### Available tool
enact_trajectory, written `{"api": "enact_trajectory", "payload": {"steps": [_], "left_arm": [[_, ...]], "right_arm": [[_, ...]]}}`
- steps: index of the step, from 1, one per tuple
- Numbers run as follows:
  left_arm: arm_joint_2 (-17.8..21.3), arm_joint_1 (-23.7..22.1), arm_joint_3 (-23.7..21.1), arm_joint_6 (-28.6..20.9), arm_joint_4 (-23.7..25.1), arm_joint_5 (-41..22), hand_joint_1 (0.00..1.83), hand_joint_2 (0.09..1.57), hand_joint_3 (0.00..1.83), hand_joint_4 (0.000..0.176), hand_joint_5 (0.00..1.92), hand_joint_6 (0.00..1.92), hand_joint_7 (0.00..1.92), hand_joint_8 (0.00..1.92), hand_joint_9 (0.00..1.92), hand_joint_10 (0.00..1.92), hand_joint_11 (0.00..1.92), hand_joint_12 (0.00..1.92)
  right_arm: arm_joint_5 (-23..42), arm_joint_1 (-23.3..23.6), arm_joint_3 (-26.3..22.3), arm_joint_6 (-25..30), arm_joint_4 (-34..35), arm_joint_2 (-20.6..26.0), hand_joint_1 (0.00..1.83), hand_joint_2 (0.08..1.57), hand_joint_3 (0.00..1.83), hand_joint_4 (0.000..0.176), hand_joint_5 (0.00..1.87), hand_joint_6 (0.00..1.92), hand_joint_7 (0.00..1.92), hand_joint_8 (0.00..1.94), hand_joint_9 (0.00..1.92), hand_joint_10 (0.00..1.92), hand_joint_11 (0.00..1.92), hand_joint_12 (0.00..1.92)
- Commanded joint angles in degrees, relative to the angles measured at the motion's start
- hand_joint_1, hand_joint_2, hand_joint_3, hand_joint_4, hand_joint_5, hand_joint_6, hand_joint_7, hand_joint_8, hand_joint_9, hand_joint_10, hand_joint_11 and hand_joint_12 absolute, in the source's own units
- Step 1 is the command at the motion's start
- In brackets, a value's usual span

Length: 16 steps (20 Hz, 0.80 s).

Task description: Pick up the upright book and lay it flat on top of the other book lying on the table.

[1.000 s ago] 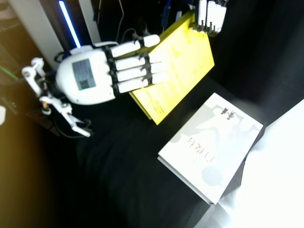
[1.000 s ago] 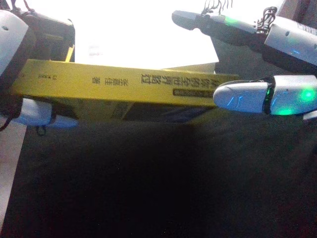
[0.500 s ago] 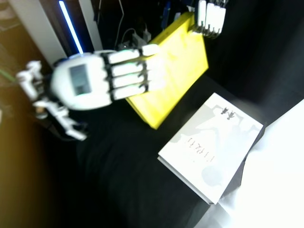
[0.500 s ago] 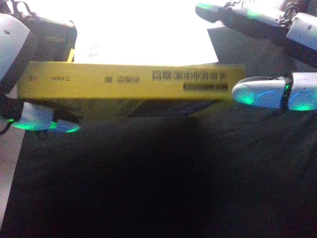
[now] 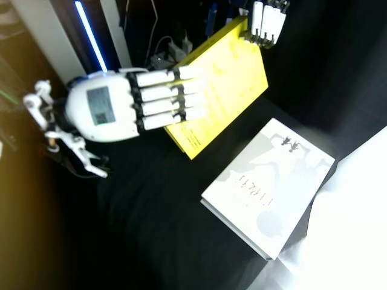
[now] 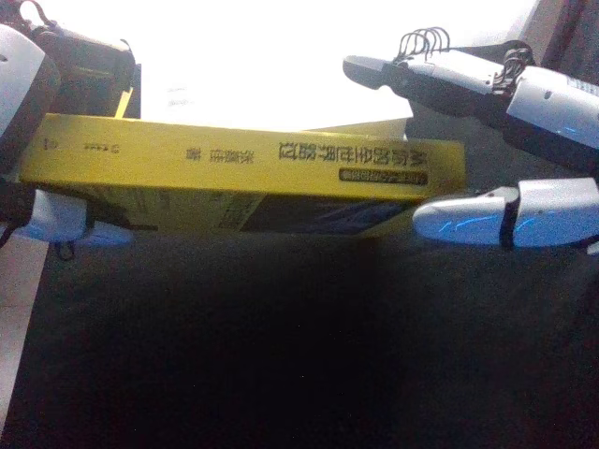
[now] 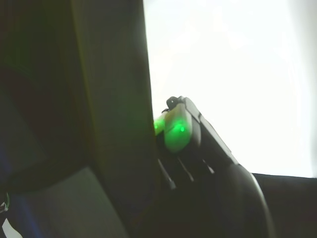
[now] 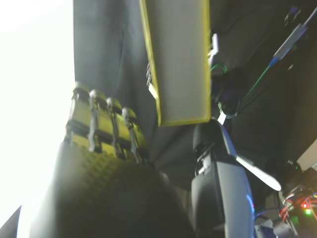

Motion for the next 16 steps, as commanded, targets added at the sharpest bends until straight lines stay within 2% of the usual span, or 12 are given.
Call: {"api": "enact_trajectory", "payload": {"steps": [1, 5, 6, 7, 8, 9, 10, 11, 16], "left_arm": [[-0.07, -0.62, 0.44, 0.02, 0.92, -6.15, 1.43, 0.51, 1.67, 0.0, 1.12, 1.83, 1.07, 1.92, 1.44, 1.92, 1.55, 1.92], [-0.17, -0.69, 0.54, 0.02, 0.53, -6.01, 1.42, 0.52, 1.64, 0.0, 1.11, 1.8, 1.05, 1.92, 1.46, 1.92, 1.54, 1.92], [-0.23, -0.7, 0.35, 0.02, 0.82, -6.31, 1.41, 0.54, 1.62, 0.0, 1.1, 1.8, 1.04, 1.92, 1.42, 1.92, 1.48, 1.92], [-0.31, -0.71, 0.17, 0.02, 1.25, -6.56, 1.6, 0.36, 1.79, 0.0, 1.1, 1.83, 1.13, 1.85, 1.27, 1.92, 1.48, 1.92], [-0.34, -0.71, -0.04, 0.02, 1.67, -7.02, 1.6, 0.36, 1.79, 0.0, 1.1, 1.83, 1.13, 1.85, 1.27, 1.92, 1.48, 1.92], [-0.34, -0.68, -0.43, 0.02, 1.98, -7.82, 1.42, 0.52, 1.65, 0.0, 1.09, 1.87, 1.06, 1.92, 1.41, 1.92, 1.37, 1.92], [-0.36, -0.66, -0.59, 0.02, 2.25, -8.36, 1.42, 0.52, 1.65, 0.0, 1.09, 1.87, 1.06, 1.92, 1.41, 1.92, 1.37, 1.92], [-0.45, -0.68, -0.69, 0.02, 2.57, -8.77, 1.6, 0.35, 1.79, 0.0, 1.09, 1.85, 1.14, 1.83, 1.27, 1.92, 1.42, 1.92], [-0.82, -0.84, -0.33, 0.02, 1.52, -9.08, 1.64, 0.31, 1.82, 0.0, 1.08, 1.81, 1.15, 1.81, 1.23, 1.92, 1.46, 1.92]], "right_arm": [[6.79, 0.17, 0.02, 1.17, 1.71, -0.16, 0.7, 1.11, 0.0, 0.0, 0.0, 0.0, 0.0, 0.0, 0.0, 0.0, 0.0, 0.0], [7.31, -0.5, -0.52, 1.67, 1.35, 0.05, 0.68, 1.09, 0.0, 0.0, 0.0, 0.0, 0.0, 0.0, 0.0, 0.0, 0.0, 0.0], [7.26, -1.02, -0.35, 1.67, 1.62, -0.07, 0.67, 1.1, 0.0, 0.0, 0.0, 0.0, 0.0, 0.0, 0.0, 0.0, 0.0, 0.0], [7.25, -1.66, -0.12, 1.67, 2.21, -0.3, 0.71, 1.1, 0.0, 0.0, 0.0, 0.0, 0.0, 0.0, 0.0, 0.0, 0.0, 0.0], [7.22, -2.23, 0.16, 1.67, 2.85, -0.63, 0.71, 1.1, 0.0, 0.0, 0.0, 0.0, 0.0, 0.0, 0.0, 0.0, 0.0, 0.0], [7.12, -2.67, 0.77, 1.67, 3.46, -1.26, 0.76, 1.1, 0.0, 0.0, 0.0, 0.0, 0.0, 0.0, 0.0, 0.0, 0.0, 0.0], [6.95, -2.81, 1.08, 1.67, 3.76, -1.61, 0.76, 1.1, 0.0, 0.0, 0.0, 0.0, 0.0, 0.0, 0.0, 0.0, 0.0, 0.0], [6.59, -2.96, 1.4, 1.67, 4.02, -2.06, 0.79, 1.09, 0.0, 0.0, 0.0, 0.0, 0.0, 0.0, 0.0, 0.0, 0.0, 0.0], [6.53, -3.95, 1.3, 1.69, 4.31, -3.03, 0.79, 1.11, 0.0, 0.0, 0.0, 0.0, 0.0, 0.0, 0.0, 0.0, 0.0, 0.0]]}}
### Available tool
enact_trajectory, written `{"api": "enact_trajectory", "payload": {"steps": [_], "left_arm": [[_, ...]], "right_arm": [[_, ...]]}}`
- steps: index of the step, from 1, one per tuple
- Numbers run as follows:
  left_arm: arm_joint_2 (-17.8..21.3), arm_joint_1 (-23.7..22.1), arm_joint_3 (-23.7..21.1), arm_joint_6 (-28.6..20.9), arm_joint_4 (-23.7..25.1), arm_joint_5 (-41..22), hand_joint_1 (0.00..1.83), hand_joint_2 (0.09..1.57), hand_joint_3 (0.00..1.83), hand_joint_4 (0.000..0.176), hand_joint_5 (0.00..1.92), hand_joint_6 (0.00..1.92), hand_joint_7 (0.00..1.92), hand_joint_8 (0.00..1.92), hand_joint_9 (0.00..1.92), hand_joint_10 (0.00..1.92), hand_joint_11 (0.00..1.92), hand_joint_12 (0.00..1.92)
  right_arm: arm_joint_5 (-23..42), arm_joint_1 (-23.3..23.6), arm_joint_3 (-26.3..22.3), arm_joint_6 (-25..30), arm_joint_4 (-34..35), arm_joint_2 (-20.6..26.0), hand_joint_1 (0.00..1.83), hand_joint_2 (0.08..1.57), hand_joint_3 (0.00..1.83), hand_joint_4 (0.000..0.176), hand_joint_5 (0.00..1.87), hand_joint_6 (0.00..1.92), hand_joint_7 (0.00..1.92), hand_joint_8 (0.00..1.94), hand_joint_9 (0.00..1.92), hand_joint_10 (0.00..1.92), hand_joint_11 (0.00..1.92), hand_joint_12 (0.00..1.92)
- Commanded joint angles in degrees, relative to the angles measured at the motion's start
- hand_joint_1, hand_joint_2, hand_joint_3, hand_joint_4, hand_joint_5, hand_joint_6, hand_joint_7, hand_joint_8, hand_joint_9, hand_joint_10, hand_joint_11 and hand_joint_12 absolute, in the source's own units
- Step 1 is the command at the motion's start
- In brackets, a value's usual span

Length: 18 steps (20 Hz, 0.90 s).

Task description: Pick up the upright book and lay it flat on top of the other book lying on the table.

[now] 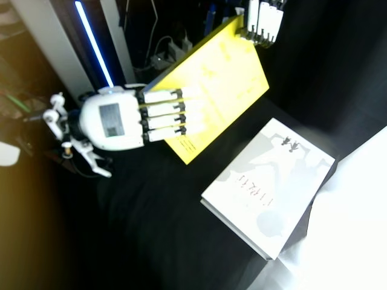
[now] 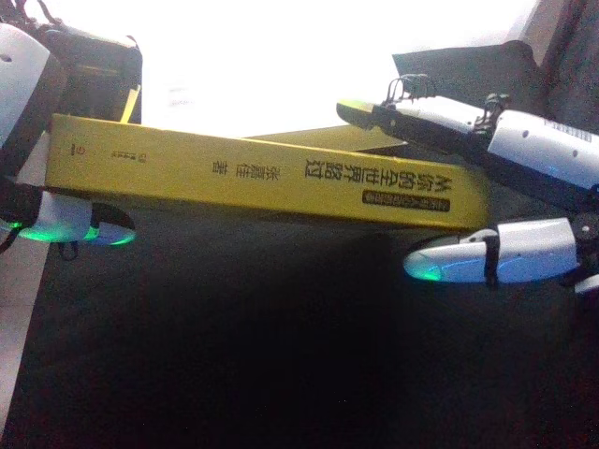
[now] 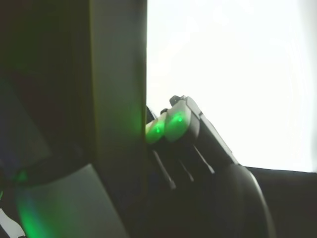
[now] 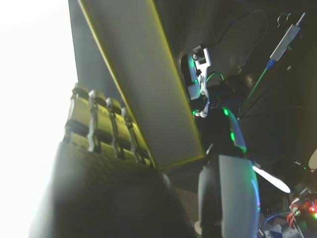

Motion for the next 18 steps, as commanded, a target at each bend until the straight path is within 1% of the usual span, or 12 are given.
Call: {"api": "enact_trajectory", "payload": {"steps": [1, 5, 7, 8, 11, 12, 13, 14, 15, 16, 17, 18], "left_arm": [[-0.1, -0.74, 0.47, -0.13, 1.46, -7.21, 1.65, 0.31, 1.83, 0.0, 1.07, 1.79, 1.15, 1.81, 1.24, 1.92, 1.48, 1.92], [-0.57, -0.72, 0.56, -0.13, 1.06, -8.15, 1.65, 0.31, 1.83, 0.0, 1.11, 1.74, 1.17, 1.81, 1.23, 1.92, 1.49, 1.92], [-0.85, -0.49, 0.46, -0.13, 1.17, -8.94, 1.65, 0.31, 1.83, 0.0, 1.11, 1.73, 1.17, 1.82, 1.23, 1.92, 1.48, 1.92], [-0.87, -0.36, 0.39, -0.13, 1.32, -8.95, 1.65, 0.31, 1.83, 0.0, 1.11, 1.73, 1.16, 1.81, 1.23, 1.92, 1.48, 1.92], [-0.91, -0.32, 0.32, -0.13, 1.46, -8.84, 1.65, 0.31, 1.83, 0.0, 1.11, 1.74, 1.17, 1.81, 1.23, 1.92, 1.45, 1.92], [-0.94, -0.27, 0.23, -0.13, 1.69, -8.96, 1.65, 0.31, 1.83, 0.0, 1.1, 1.74, 1.17, 1.8, 1.24, 1.92, 1.48, 1.92], [-0.94, 0.08, -0.04, -0.13, 1.9, -9.46, 1.65, 0.3, 1.83, 0.0, 1.09, 1.76, 1.16, 1.8, 1.24, 1.92, 1.51, 1.92], [-0.94, 0.17, -0.08, -0.13, 1.9, -9.55, 1.65, 0.3, 1.83, 0.0, 1.09, 1.76, 1.16, 1.8, 1.24, 1.92, 1.51, 1.92], [-0.94, 0.52, -0.2, -0.13, 1.97, -9.91, 1.65, 0.3, 1.83, 0.0, 1.1, 1.78, 1.16, 1.8, 1.24, 1.92, 1.52, 1.92], [-0.94, 0.61, -0.23, -0.13, 1.98, -9.99, 1.65, 0.3, 1.83, 0.0, 1.1, 1.78, 1.17, 1.8, 1.24, 1.92, 1.52, 1.92], [-0.95, 0.71, -0.26, -0.13, 2.07, -10.08, 1.65, 0.31, 1.83, 0.0, 1.1, 1.79, 1.17, 1.81, 1.23, 1.92, 1.48, 1.92], [-0.97, 0.78, -0.27, -0.13, 2.25, -10.17, 1.65, 0.31, 1.83, 0.0, 1.11, 1.79, 1.17, 1.81, 1.23, 1.92, 1.47, 1.92]], "right_arm": [[6.44, 0.03, -0.09, 0.4, 2.17, -0.06, 0.82, 1.11, 0.0, 0.0, 0.0, 0.0, 0.0, 0.0, 0.0, 0.0, 0.0, 0.0], [5.65, -0.98, 0.58, 0.4, 2.71, -1.01, 0.82, 1.14, 0.0, 0.0, 0.0, 0.0, 0.0, 0.0, 0.0, 0.0, 0.0, 0.0], [4.74, -1.12, 1.23, 0.4, 2.93, -1.58, 0.92, 1.11, 0.0, 0.0, 0.0, 0.0, 0.0, 0.0, 0.0, 0.0, 0.0, 0.0], [4.34, -1.15, 1.62, 0.4, 3.08, -1.96, 0.96, 1.13, 0.0, 0.0, 0.0, 0.0, 0.0, 0.0, 0.0, 0.0, 0.0, 0.0], [3.46, -1.15, 2.43, 0.4, 3.36, -2.65, 0.96, 1.17, 0.01, 0.0, 0.0, 0.0, 0.0, 0.0, 0.0, 0.0, 0.0, 0.0], [3.09, -1.15, 2.81, 0.4, 3.54, -2.93, 1.04, 1.2, 0.02, 0.0, 0.0, 0.0, 0.0, 0.0, 0.04, 0.02, 0.02, 0.01], [2.53, -1.15, 3.79, 0.4, 4.21, -3.74, 1.14, 1.18, 0.0, 0.0, 0.05, 0.01, 0.05, 0.01, 0.09, 0.22, 0.0, 0.89], [2.49, -1.15, 3.97, 0.4, 4.36, -3.92, 1.14, 1.18, 0.0, 0.0, 0.05, 0.01, 0.05, 0.01, 0.09, 0.22, 0.0, 0.89], [2.36, -1.15, 4.66, 0.4, 4.91, -4.42, 1.2, 1.16, 0.0, 0.0, 0.12, 0.07, 0.17, 0.04, 0.05, 0.56, 0.0, 1.34], [2.34, -1.14, 4.87, 0.4, 5.07, -4.56, 1.24, 1.16, 0.0, 0.0, 0.2, 0.15, 0.31, 0.08, 0.05, 0.84, 0.0, 1.6], [2.26, -1.14, 5.19, 0.4, 5.32, -4.68, 1.25, 1.18, 0.0, 0.0, 0.17, 0.34, 0.36, 0.12, 0.03, 1.0, 0.0, 1.71], [2.1, -1.14, 5.53, 0.4, 5.59, -4.78, 1.26, 1.19, 0.01, 0.0, 0.17, 0.56, 0.41, 0.2, 0.07, 1.11, 0.0, 1.8]]}}
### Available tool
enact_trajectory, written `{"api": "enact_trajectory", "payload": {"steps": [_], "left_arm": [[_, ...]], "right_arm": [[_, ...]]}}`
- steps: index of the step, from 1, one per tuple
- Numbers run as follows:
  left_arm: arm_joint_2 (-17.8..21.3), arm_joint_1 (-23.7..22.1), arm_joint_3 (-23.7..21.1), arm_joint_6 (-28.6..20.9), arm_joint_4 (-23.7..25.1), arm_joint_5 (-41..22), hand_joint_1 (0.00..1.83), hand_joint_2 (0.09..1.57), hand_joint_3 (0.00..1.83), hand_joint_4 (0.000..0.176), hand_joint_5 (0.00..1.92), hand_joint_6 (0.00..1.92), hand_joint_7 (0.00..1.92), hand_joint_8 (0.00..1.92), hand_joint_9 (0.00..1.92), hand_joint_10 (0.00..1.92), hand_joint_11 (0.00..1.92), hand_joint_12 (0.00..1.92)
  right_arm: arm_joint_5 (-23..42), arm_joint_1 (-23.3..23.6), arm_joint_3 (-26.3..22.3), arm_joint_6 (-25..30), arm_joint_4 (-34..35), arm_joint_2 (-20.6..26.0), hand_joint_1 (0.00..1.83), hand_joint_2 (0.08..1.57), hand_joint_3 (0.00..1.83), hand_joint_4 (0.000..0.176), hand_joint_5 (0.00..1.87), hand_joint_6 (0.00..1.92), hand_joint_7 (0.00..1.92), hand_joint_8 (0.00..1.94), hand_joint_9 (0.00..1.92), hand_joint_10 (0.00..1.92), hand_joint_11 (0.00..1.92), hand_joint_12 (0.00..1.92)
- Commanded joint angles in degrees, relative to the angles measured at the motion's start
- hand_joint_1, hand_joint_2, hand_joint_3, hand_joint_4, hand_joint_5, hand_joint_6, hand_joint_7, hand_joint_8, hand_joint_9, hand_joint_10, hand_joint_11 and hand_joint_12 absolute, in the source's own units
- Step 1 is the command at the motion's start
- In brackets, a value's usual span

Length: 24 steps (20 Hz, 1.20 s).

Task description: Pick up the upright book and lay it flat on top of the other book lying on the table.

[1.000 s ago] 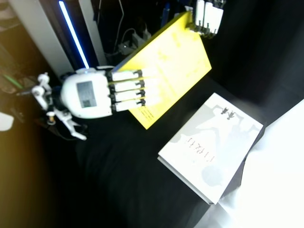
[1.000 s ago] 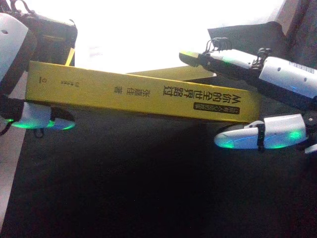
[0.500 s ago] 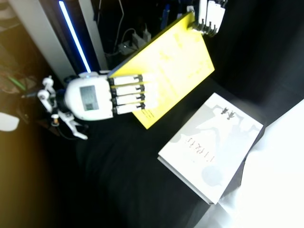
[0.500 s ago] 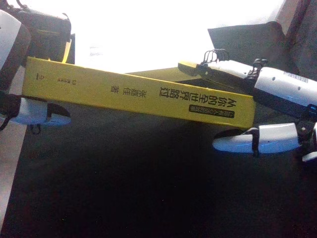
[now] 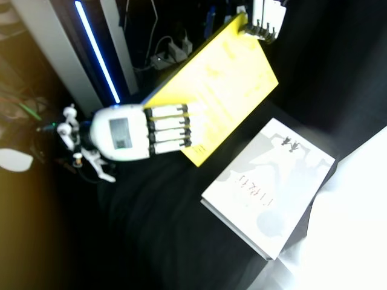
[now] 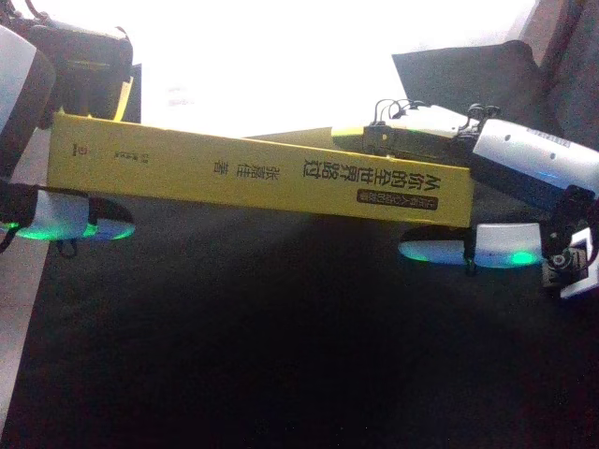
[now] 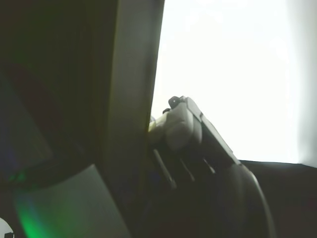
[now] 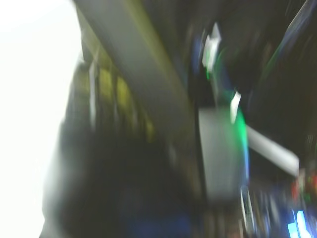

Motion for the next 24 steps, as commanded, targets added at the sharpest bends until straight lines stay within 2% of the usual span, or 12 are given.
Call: {"api": "enact_trajectory", "payload": {"steps": [1, 4, 6, 7, 12, 15, 16, 18, 20, 21, 22, 24], "left_arm": [[-0.06, -0.07, -0.21, -0.37, 2.24, -5.88, 1.65, 0.31, 1.83, 0.0, 1.11, 1.79, 1.17, 1.81, 1.23, 1.92, 1.47, 1.92], [-0.1, 0.26, -0.32, -0.37, 2.35, -6.13, 1.64, 0.34, 1.8, 0.0, 1.08, 1.78, 1.14, 1.86, 1.2, 1.92, 1.13, 1.92], [-0.11, 0.38, -0.37, -0.37, 2.47, -6.31, 1.64, 0.32, 1.8, 0.0, 1.07, 1.78, 1.14, 1.82, 1.21, 1.92, 1.39, 1.92], [-0.11, 0.44, -0.41, -0.37, 2.6, -6.41, 1.64, 0.32, 1.8, 0.0, 1.06, 1.77, 1.14, 1.81, 1.22, 1.92, 1.46, 1.92], [-0.11, 1.01, -0.77, -0.37, 3.34, -7.15, 1.42, 0.55, 1.58, 0.0, 1.03, 1.73, 1.01, 1.92, 1.41, 1.92, 1.53, 1.92], [-0.1, 1.55, -1.01, -0.37, 4.53, -7.48, 1.41, 0.57, 1.56, 0.0, 1.01, 1.7, 0.99, 1.92, 1.4, 1.92, 1.52, 1.92], [-0.1, 1.64, -1.13, -0.37, 4.82, -7.51, 1.56, 0.46, 1.58, 0.0, 0.97, 1.65, 1.0, 1.77, 1.16, 1.92, 1.38, 1.92], [-0.09, 1.99, -1.3, -0.37, 5.05, -7.52, 1.38, 0.87, 0.84, 0.0, 0.66, 1.55, 0.75, 1.62, 0.83, 1.8, 0.99, 1.83], [0.19, 2.64, -1.47, -0.37, 4.71, -8.04, 1.05, 1.36, 0.07, 0.0, 0.42, 1.77, 0.6, 1.62, 0.55, 1.21, 0.46, 1.6], [0.35, 2.97, -1.59, -0.37, 4.45, -8.4, 0.9, 1.38, 0.02, 0.0, 0.23, 1.06, 0.38, 0.92, 0.35, 0.97, 0.15, 1.56], [0.62, 3.43, -1.74, -0.37, 4.11, -8.88, 0.75, 1.29, 0.0, 0.041, 0.14, 0.54, 0.22, 0.41, 0.1, 0.69, 0.03, 1.29], [1.3, 4.41, -2.04, -0.37, 3.28, -9.79, 0.68, 1.12, 0.0, 0.109, 0.02, 0.05, 0.02, 0.03, 0.0, 0.07, 0.0, 0.16]], "right_arm": [[3.1, 0.09, 0.31, -0.12, 1.82, -0.09, 1.28, 1.18, 0.0, 0.0, 0.15, 0.74, 0.44, 0.3, 0.12, 1.17, 0.0, 1.85], [2.91, 0.09, 0.76, -0.12, 2.08, -0.29, 1.2, 1.23, 0.03, 0.0, 0.11, 1.16, 0.4, 0.98, 0.3, 1.38, 0.07, 1.92], [2.81, 0.09, 0.99, -0.12, 2.21, -0.41, 1.25, 1.28, 0.02, 0.0, 0.18, 1.34, 0.57, 1.48, 0.39, 1.51, 0.18, 1.92], [2.77, 0.09, 1.1, -0.12, 2.24, -0.43, 1.11, 1.36, 0.01, 0.0, 0.34, 1.7, 0.63, 1.56, 0.42, 1.58, 0.23, 1.92], [2.64, 0.09, 2.21, 0.38, 2.87, -1.45, 1.07, 1.44, 0.0, 0.0, 0.49, 1.71, 0.66, 1.75, 1.01, 1.92, 1.0, 1.92], [2.61, 0.09, 2.87, 1.03, 3.36, -1.97, 1.26, 1.37, 0.0, 0.0, 1.23, 1.91, 1.42, 1.94, 1.53, 1.92, 1.57, 1.92], [2.61, 0.1, 2.96, 1.03, 3.56, -1.97, 1.29, 1.36, 0.0, 0.137, 1.37, 1.92, 1.52, 1.94, 1.62, 1.92, 1.66, 1.92], [2.62, 0.1, 3.17, 1.03, 4.04, -1.96, 1.4, 1.34, 0.0, 0.174, 1.46, 1.92, 1.63, 1.94, 1.69, 1.92, 1.72, 1.92], [2.65, 0.1, 3.14, 1.04, 4.07, -1.95, 1.46, 1.32, 0.0, 0.176, 1.48, 1.92, 1.65, 1.94, 1.73, 1.92, 1.75, 1.92], [2.67, 0.11, 3.11, 1.04, 4.08, -1.94, 1.48, 1.31, 0.0, 0.176, 1.47, 1.92, 1.62, 1.94, 1.73, 1.92, 1.76, 1.92], [2.69, 0.11, 3.02, 1.04, 4.09, -1.91, 1.48, 1.31, 0.0, 0.176, 1.46, 1.92, 1.61, 1.94, 1.75, 1.92, 1.77, 1.92], [3.02, 0.26, 2.63, 1.04, 4.15, -1.36, 1.5, 1.3, 0.0, 0.176, 1.45, 1.92, 1.62, 1.94, 1.75, 1.92, 1.77, 1.92]]}}
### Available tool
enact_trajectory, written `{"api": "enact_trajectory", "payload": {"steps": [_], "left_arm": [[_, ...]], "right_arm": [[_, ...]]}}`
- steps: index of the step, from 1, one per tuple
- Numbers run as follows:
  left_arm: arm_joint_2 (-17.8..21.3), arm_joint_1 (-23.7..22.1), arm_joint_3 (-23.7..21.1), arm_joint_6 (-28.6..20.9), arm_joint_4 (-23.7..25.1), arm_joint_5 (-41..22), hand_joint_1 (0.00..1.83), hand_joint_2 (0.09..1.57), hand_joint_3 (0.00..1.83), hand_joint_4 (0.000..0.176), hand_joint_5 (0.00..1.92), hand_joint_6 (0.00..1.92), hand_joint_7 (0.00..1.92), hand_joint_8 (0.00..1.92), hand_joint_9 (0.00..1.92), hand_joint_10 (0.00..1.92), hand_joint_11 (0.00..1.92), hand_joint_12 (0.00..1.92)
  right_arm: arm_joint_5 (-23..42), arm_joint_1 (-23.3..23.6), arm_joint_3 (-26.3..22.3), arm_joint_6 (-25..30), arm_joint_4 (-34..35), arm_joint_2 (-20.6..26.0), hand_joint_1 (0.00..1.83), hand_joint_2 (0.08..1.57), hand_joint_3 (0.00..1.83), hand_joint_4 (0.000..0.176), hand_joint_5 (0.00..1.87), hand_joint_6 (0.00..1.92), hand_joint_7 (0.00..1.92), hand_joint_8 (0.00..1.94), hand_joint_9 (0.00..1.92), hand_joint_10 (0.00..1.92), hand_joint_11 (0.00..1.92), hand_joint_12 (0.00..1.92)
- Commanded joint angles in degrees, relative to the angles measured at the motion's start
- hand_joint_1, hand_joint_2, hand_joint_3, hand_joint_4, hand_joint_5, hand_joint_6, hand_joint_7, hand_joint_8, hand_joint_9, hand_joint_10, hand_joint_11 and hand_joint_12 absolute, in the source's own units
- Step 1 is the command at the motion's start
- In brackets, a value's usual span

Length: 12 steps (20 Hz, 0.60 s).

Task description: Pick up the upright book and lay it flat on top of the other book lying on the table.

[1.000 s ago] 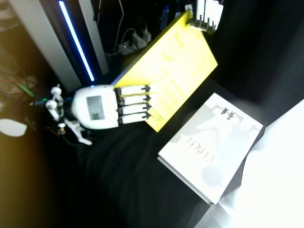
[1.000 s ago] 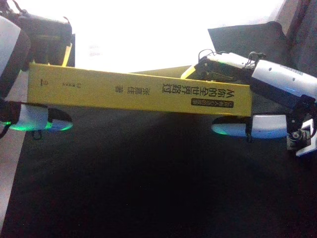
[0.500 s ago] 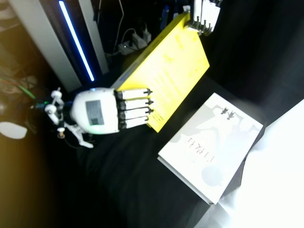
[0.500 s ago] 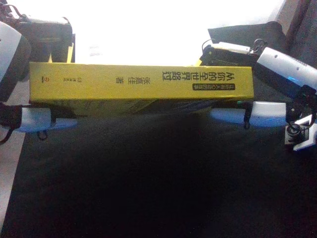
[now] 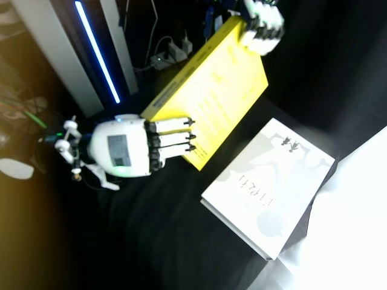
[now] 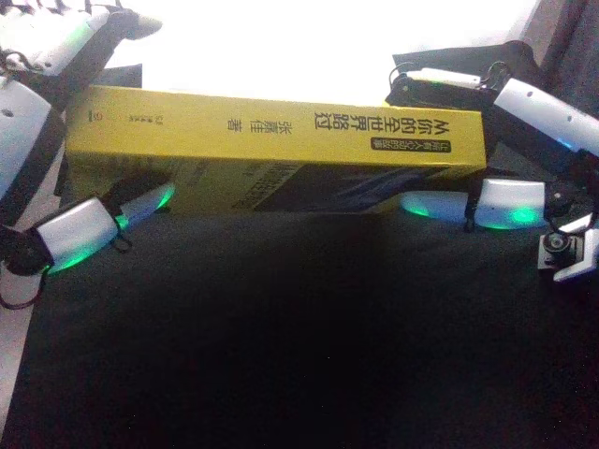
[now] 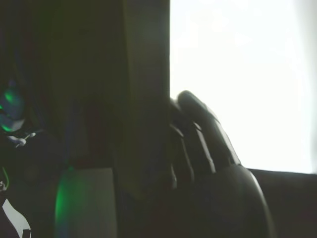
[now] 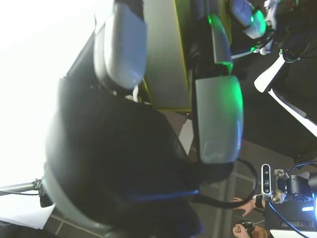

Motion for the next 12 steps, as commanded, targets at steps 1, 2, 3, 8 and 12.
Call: {"api": "enact_trajectory", "payload": {"steps": [1, 2, 3, 8, 12], "left_arm": [[0.71, -0.36, -0.17, -0.88, 2.37, -9.29, 0.66, 1.06, 0.0, 0.131, 0.0, 0.01, 0.0, 0.0, 0.0, 0.01, 0.0, 0.03], [0.98, -0.04, -0.27, -0.88, 2.13, -9.41, 0.69, 1.0, 0.0, 0.139, 0.0, 0.0, 0.0, 0.0, 0.0, 0.0, 0.0, 0.01], [1.24, 0.22, -0.39, -0.88, 1.95, -9.58, 0.71, 0.98, 0.0, 0.157, 0.0, 0.0, 0.0, 0.0, 0.0, 0.0, 0.0, 0.0], [2.98, 2.83, -1.16, -0.88, -0.07, -10.26, 0.69, 0.95, 0.0, 0.176, 0.0, 0.0, 0.0, 0.0, 0.0, 0.0, 0.0, 0.0], [4.14, 4.85, -1.93, -0.88, -1.42, -10.94, 0.64, 0.91, 0.0, 0.176, 0.0, 0.0, 0.0, 0.0, 0.0, 0.0, 0.0, 0.0]], "right_arm": [[2.32, 0.08, -0.27, -0.84, -1.48, 0.21, 1.49, 1.31, 0.0, 0.176, 1.45, 1.92, 1.62, 1.94, 1.75, 1.92, 1.76, 1.92], [2.75, 0.1, -0.49, -0.84, -1.4, 0.63, 1.48, 1.31, 0.0, 0.176, 1.43, 1.92, 1.61, 1.94, 1.74, 1.92, 1.76, 1.92], [3.06, 0.15, -0.76, -0.84, -1.38, 1.09, 1.51, 1.3, 0.0, 0.176, 1.41, 1.92, 1.6, 1.94, 1.72, 1.92, 1.75, 1.92], [4.71, 0.66, -2.38, -0.84, -1.39, 4.22, 1.55, 1.32, 0.0, 0.176, 1.3, 1.92, 1.5, 1.94, 1.66, 1.92, 1.71, 1.92], [6.75, 1.47, -3.91, -0.84, -1.38, 7.32, 1.06, 1.48, 0.0, 0.0, 0.63, 1.85, 1.38, 1.94, 1.55, 1.92, 1.61, 1.92]]}}
